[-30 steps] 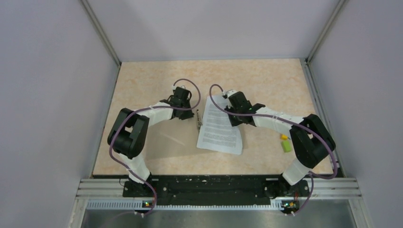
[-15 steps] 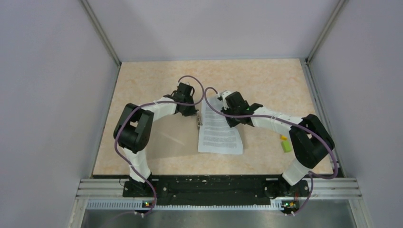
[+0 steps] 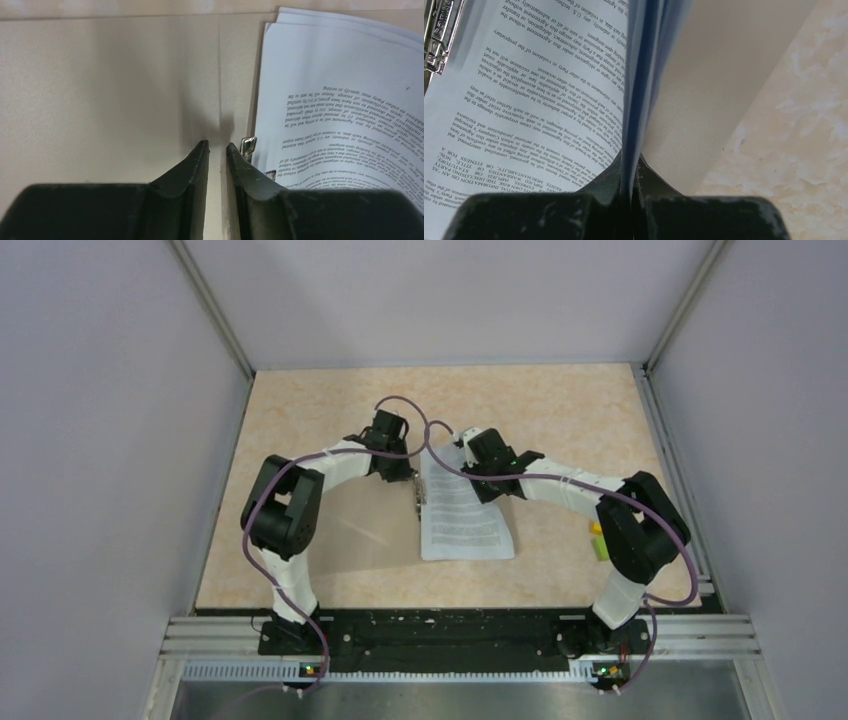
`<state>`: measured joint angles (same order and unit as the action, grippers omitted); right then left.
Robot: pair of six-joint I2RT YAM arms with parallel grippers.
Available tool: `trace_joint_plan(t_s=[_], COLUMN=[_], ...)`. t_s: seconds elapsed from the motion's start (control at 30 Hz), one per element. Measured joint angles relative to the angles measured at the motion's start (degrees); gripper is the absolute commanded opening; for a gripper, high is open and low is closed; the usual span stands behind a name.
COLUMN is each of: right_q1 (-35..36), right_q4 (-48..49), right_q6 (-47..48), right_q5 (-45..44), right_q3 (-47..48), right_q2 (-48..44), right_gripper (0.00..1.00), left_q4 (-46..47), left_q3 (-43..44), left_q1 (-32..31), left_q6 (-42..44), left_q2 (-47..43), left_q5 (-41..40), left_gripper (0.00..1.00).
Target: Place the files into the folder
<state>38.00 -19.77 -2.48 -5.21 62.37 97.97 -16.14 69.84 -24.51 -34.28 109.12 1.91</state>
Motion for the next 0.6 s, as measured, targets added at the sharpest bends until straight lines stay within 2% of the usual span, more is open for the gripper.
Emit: trace_joint_plan(t_s=[0.17, 0.33, 0.6], right_q1=[-0.02, -0.02, -0.04], right_q4=[-0.09, -0.63, -0.96], right_q6=[0.17, 1.79, 3.85], right_q5=[-0.79, -1.11, -1.18], right_q3=[0.07, 2.38, 3.43], right_q2=[0.17, 1.60, 2.64], right_gripper=[0.00, 0.00, 0.00], left_q4=[0.79, 2.25, 5.60], left_q3=[-4.92, -10.84, -14.60], left_q1=[0.48, 0.57, 0.09], left_q6=[-0.24, -1.29, -3.45], left_q2=[-3.72, -7.91, -9.90], left_q5=[-0.24, 0.28, 1.60], left_gripper=[0.24, 0.17, 0.12])
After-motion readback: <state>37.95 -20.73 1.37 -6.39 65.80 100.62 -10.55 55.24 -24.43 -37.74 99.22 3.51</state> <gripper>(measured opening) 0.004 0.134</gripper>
